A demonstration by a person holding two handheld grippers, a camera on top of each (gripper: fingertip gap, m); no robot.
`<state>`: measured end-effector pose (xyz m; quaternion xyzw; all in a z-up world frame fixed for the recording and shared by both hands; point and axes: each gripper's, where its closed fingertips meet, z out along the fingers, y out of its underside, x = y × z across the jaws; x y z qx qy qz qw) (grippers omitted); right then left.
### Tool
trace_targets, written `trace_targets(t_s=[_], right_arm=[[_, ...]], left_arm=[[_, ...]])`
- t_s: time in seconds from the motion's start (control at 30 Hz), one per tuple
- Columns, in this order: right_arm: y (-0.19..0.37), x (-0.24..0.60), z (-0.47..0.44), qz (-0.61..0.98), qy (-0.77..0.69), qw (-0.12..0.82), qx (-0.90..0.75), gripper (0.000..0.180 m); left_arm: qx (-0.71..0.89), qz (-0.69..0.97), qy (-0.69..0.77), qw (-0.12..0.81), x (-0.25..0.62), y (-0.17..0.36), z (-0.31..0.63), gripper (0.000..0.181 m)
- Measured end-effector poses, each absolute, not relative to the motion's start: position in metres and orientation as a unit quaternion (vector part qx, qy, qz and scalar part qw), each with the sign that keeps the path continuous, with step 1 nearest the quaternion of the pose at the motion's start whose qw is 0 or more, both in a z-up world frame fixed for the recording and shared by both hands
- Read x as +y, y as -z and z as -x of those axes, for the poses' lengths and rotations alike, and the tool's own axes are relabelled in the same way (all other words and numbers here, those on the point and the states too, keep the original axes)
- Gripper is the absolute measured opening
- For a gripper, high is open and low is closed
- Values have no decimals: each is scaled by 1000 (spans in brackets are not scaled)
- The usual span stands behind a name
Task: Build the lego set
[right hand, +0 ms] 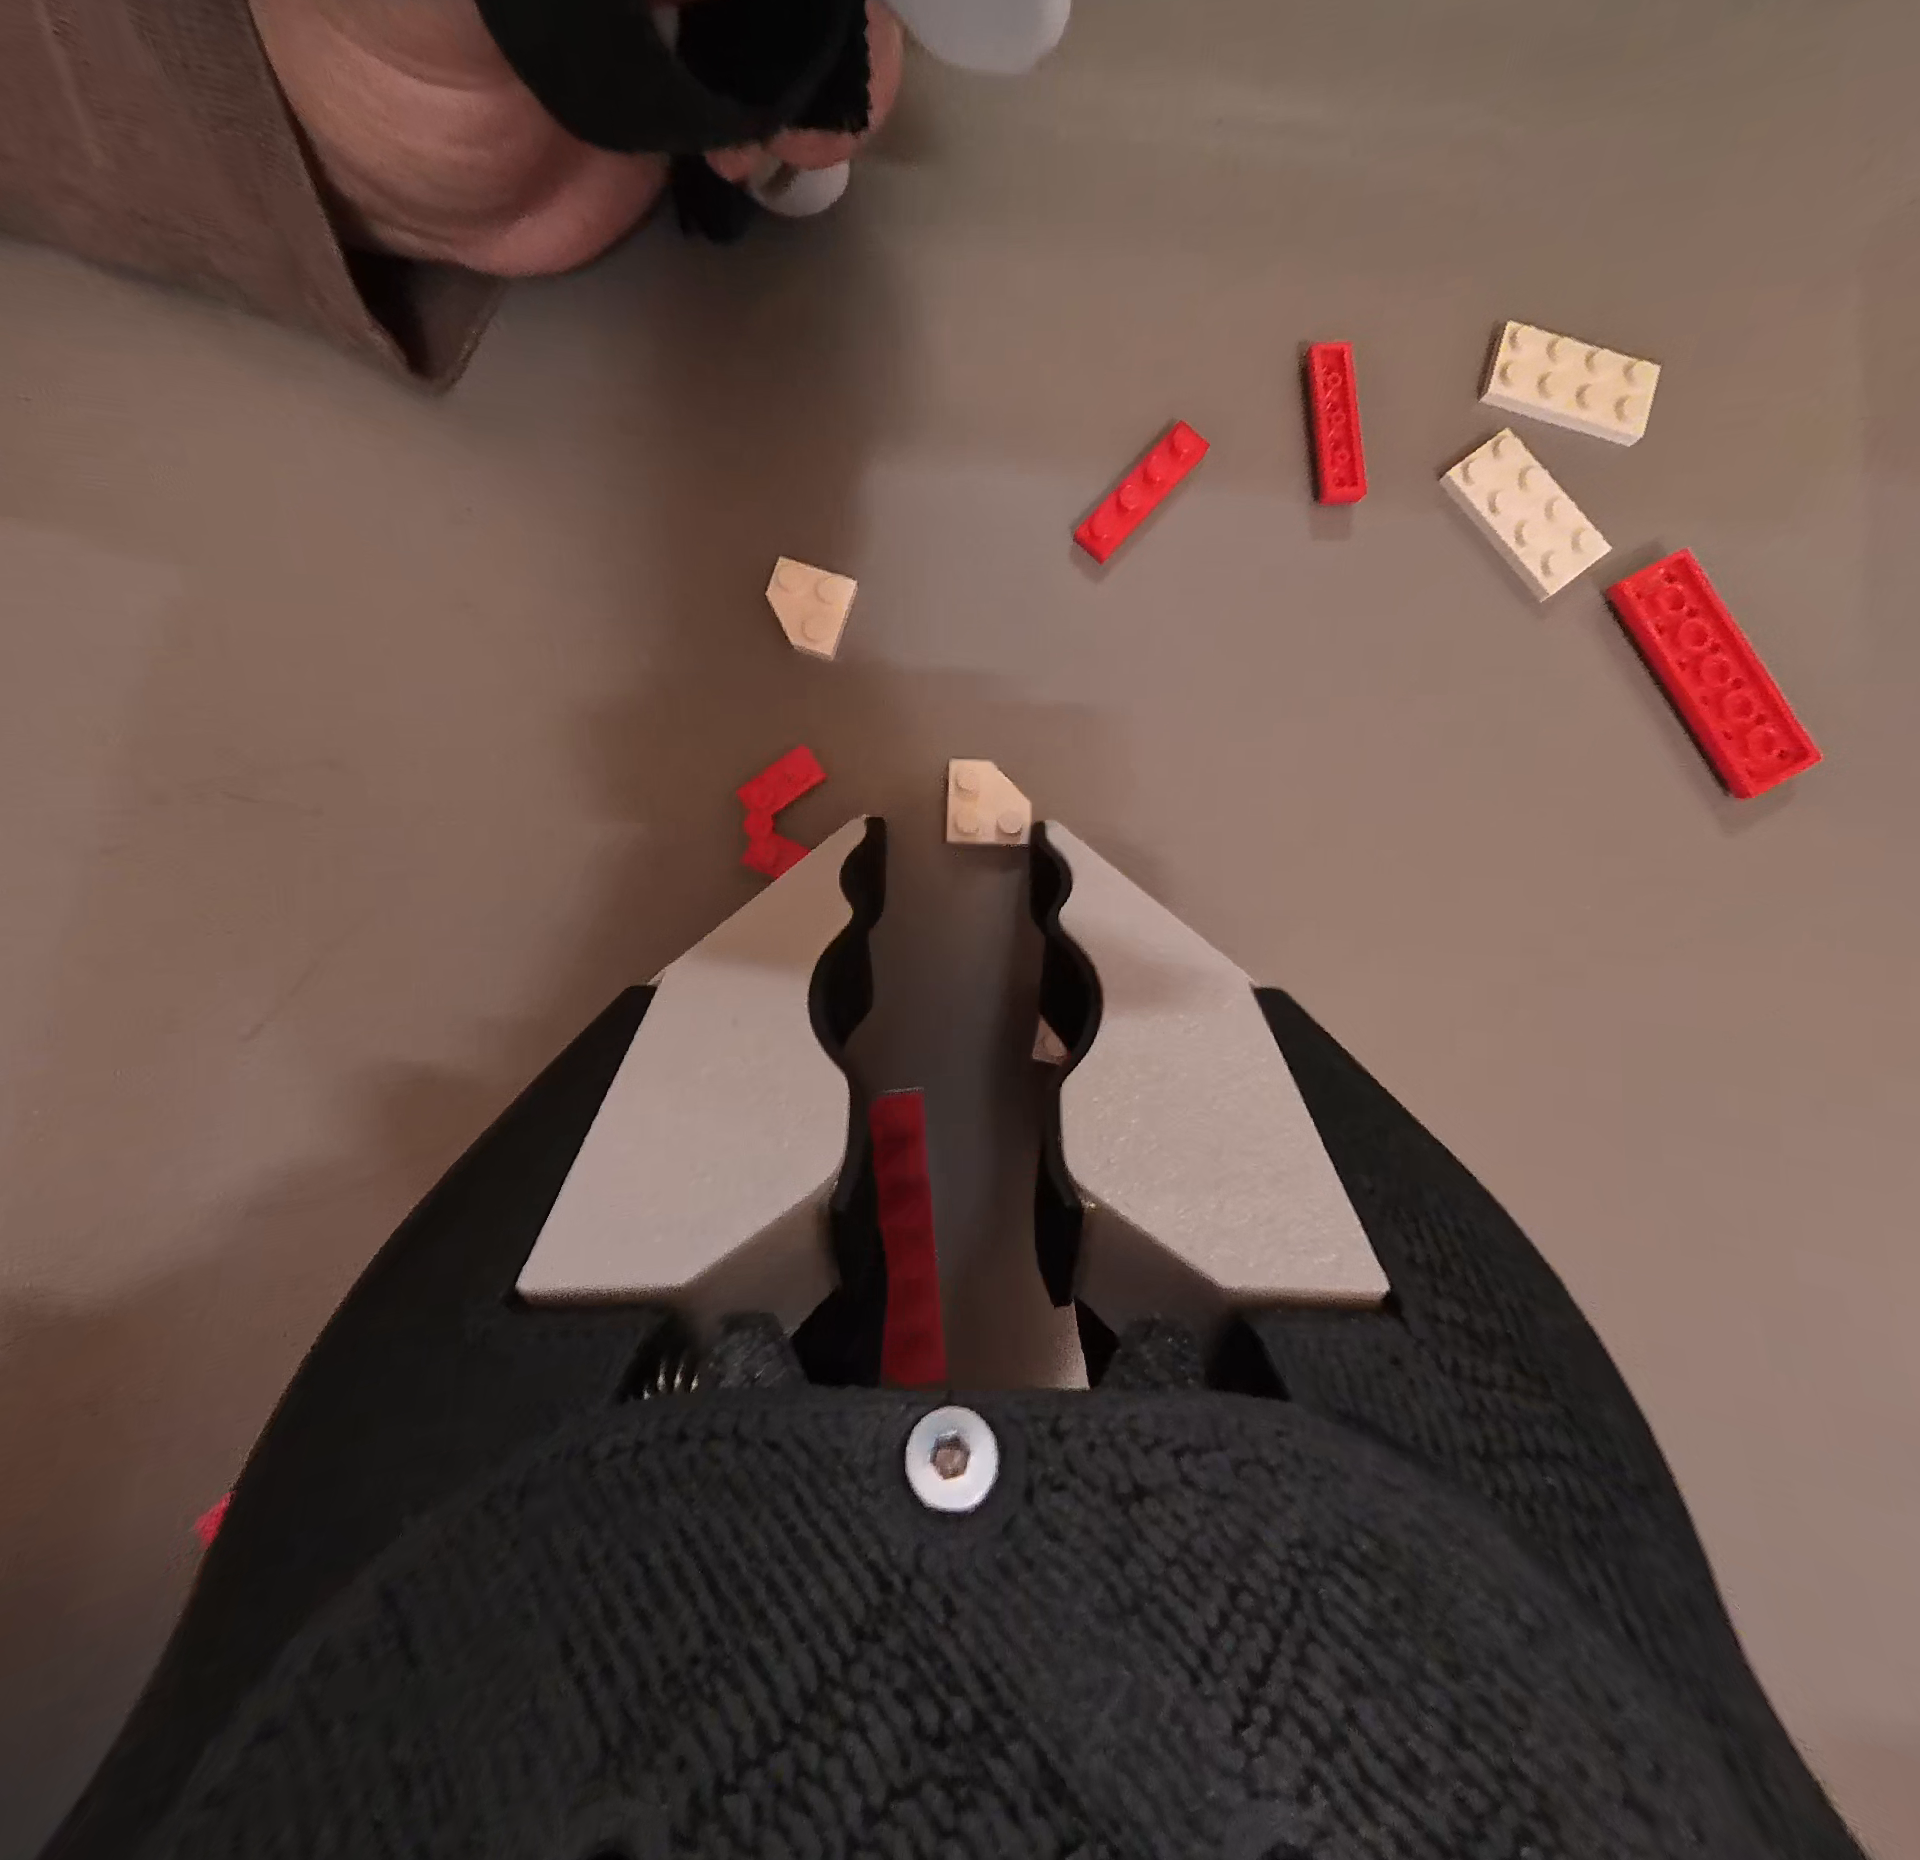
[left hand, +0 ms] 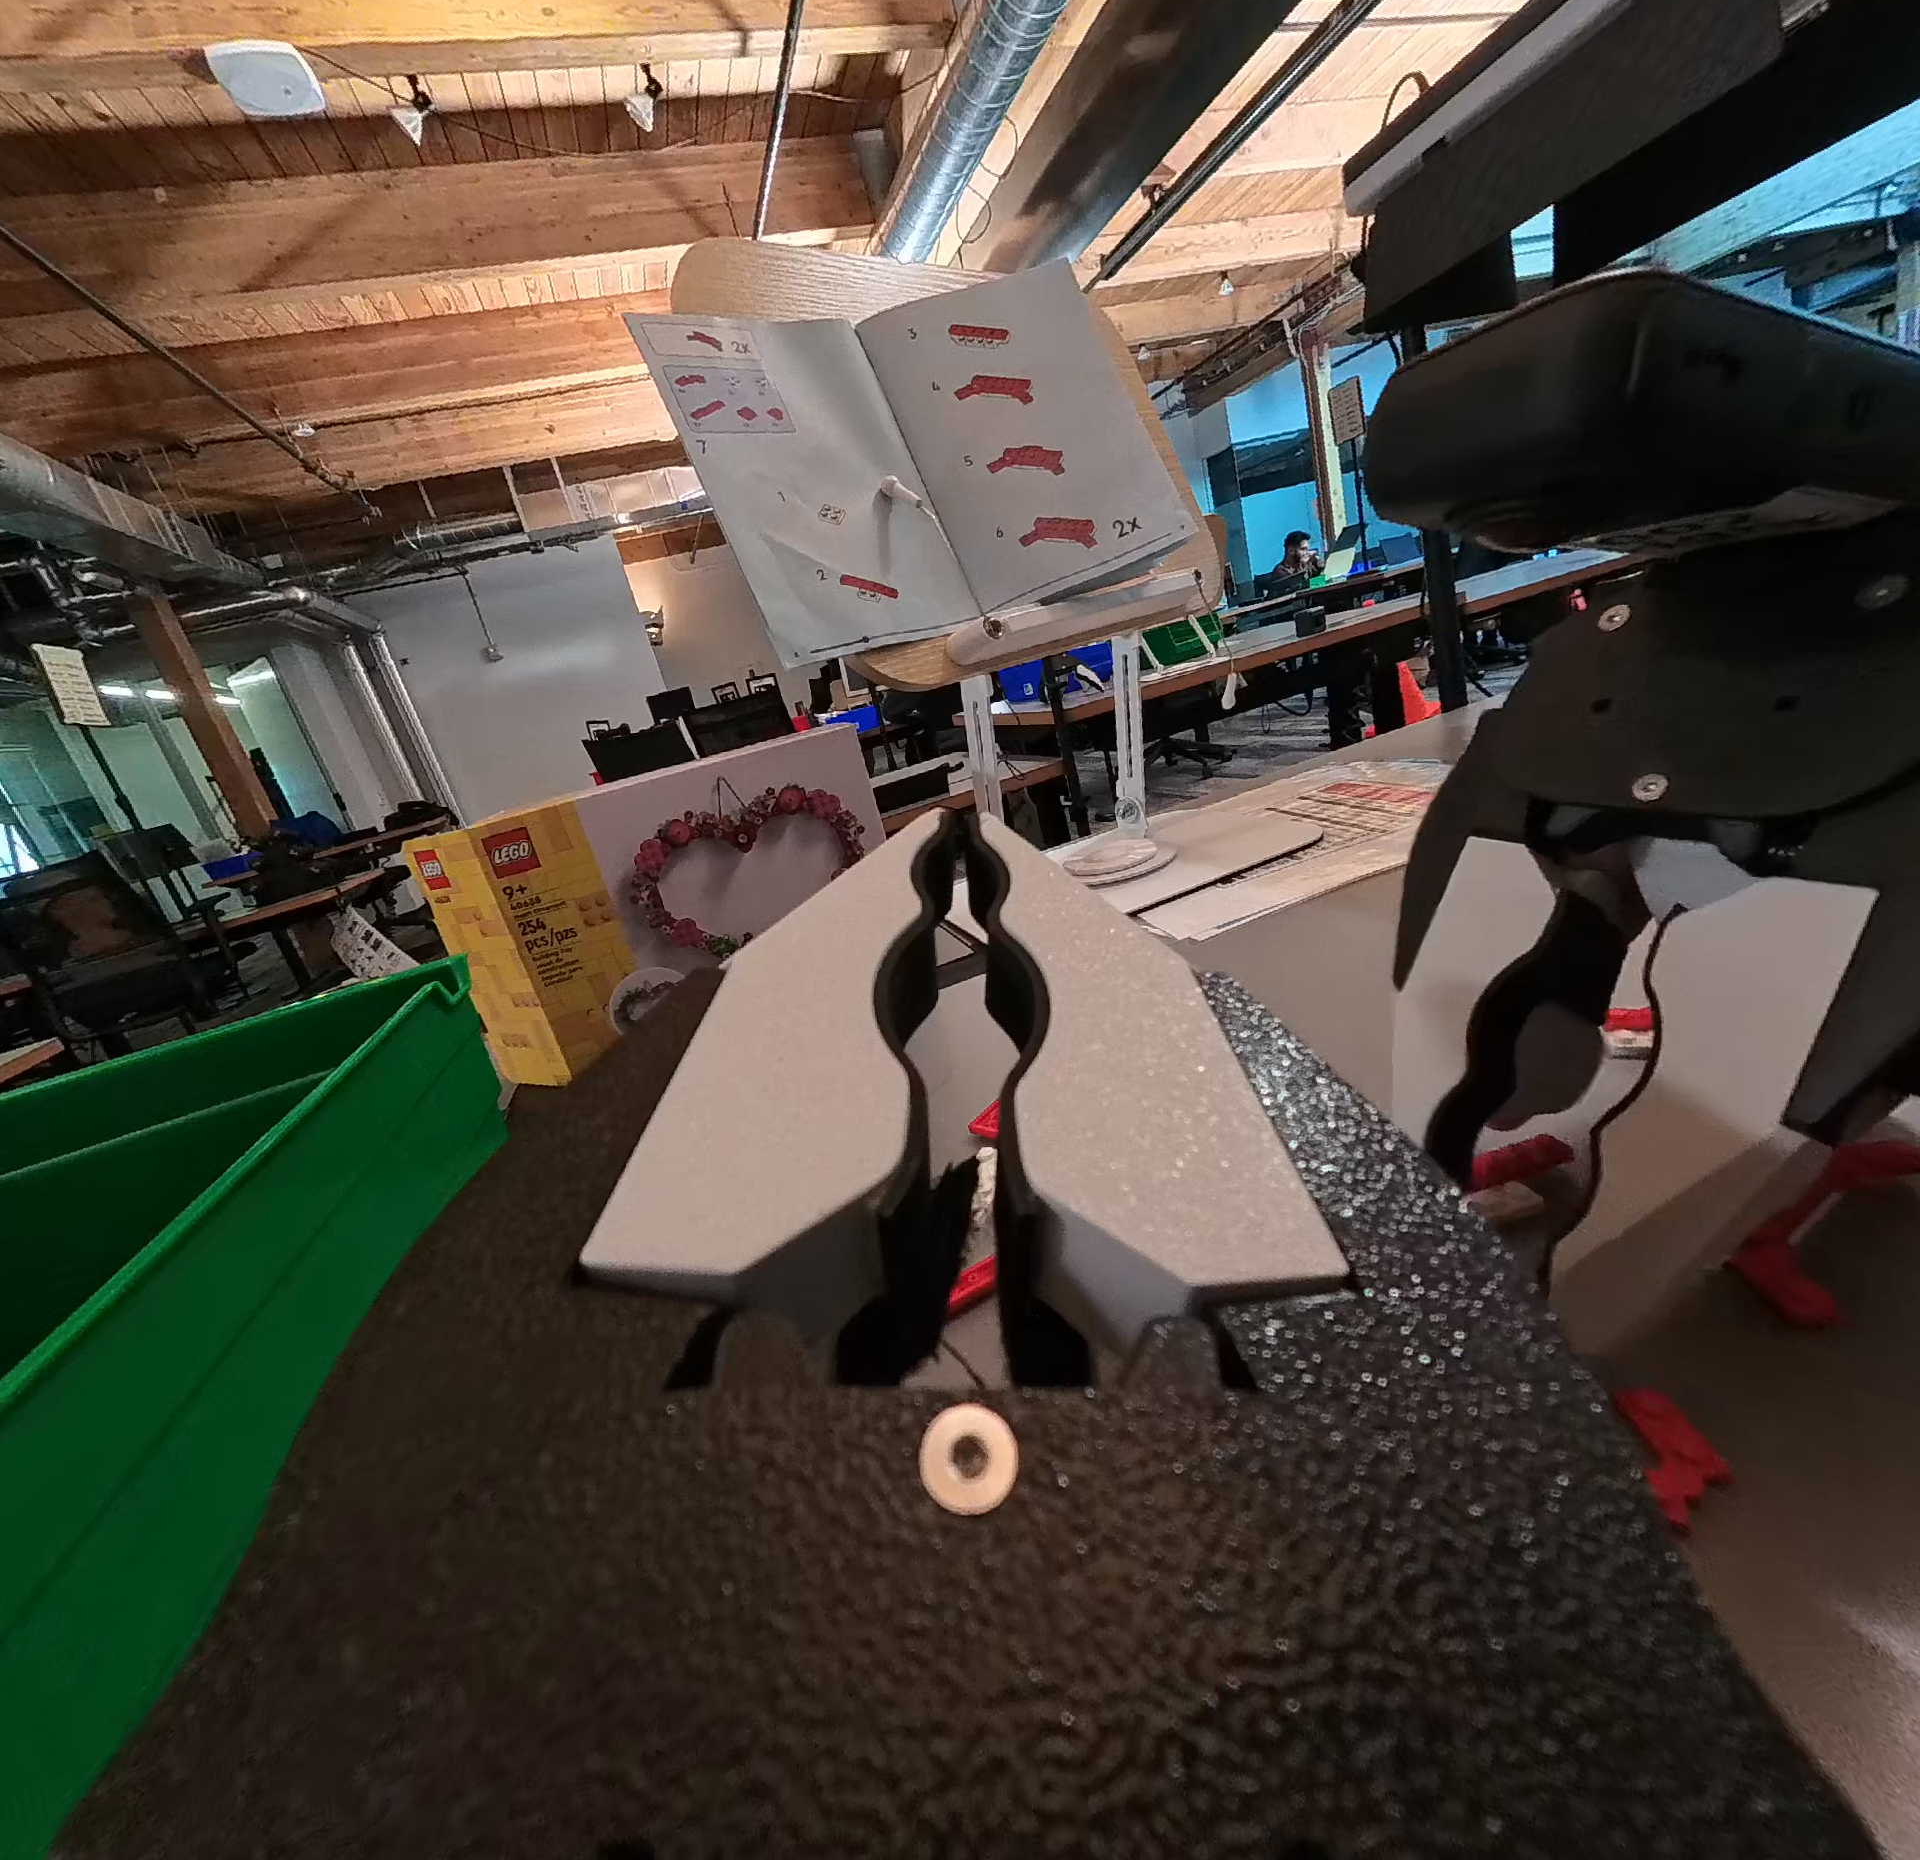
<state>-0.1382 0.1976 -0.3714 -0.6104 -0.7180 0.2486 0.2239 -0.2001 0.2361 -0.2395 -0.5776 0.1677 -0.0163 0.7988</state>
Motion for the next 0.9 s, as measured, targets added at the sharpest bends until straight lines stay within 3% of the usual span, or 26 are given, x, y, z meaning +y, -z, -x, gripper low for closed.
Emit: trace_targets(t_s=[0.27,0.57,0.9], right_arm=[[371,192,132,605,-258,206,-725,18],[366,191,144,588,-268,235,-726,30],[371,191,143,595,-259,226,-726,24]], left_arm=[[169,578,16,798,236,240,200,0],[171,578,16,798,236,240,199,0],[170,578,17,798,236,240,199,0]])
